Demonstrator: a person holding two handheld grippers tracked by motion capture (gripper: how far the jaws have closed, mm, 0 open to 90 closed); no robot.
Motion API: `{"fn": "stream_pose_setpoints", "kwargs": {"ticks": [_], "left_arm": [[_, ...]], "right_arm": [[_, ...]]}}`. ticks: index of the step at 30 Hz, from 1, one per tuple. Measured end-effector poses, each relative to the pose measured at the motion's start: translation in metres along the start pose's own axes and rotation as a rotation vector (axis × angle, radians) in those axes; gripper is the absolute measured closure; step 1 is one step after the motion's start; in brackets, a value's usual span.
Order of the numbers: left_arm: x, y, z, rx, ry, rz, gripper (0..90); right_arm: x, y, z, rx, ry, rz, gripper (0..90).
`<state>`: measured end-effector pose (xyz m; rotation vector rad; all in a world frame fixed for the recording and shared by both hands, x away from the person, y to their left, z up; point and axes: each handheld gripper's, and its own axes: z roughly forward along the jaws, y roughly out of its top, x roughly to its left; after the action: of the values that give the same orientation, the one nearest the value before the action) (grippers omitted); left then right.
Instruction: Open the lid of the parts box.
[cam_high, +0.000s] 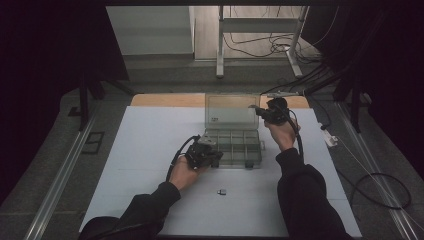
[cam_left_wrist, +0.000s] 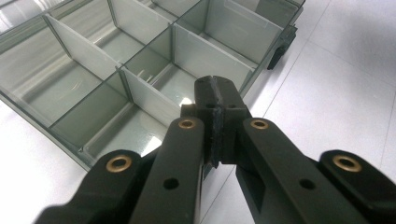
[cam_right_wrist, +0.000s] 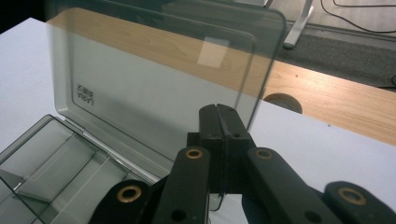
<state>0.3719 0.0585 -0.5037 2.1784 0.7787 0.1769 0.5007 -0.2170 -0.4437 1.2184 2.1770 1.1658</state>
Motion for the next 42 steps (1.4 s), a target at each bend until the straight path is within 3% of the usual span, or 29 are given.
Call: {"fn": "stream_pose_setpoints", "kwargs": {"ticks": [11, 14, 27, 36, 42], "left_arm": [[0.001, 0.001, 0.000, 0.006, -0.006, -0.013, 88.2], [0.002, 0.001, 0.000, -0.001, -0.021, -0.038, 85.4], [-0.002, 0.003, -0.008, 0.009, -0.024, -0.017, 76.9], [0.004, 0.002, -0.023, 0.013, -0.016, -0.040, 62.2], [0.006, 0.002, -0.032, 0.009, -0.033, -0.047, 48.6]], "right_arm": [[0.003, -0.003, -0.002, 0.037, 0.019, 0.013, 84.8], [0.004, -0.004, -0.007, 0.043, 0.034, 0.015, 81.7], [0.012, -0.006, -0.022, 0.054, 0.066, 0.015, 71.2], [0.020, -0.014, -0.031, 0.087, 0.070, -0.012, 62.7], [0.026, -0.018, -0.037, 0.105, 0.085, -0.013, 56.2]]}}
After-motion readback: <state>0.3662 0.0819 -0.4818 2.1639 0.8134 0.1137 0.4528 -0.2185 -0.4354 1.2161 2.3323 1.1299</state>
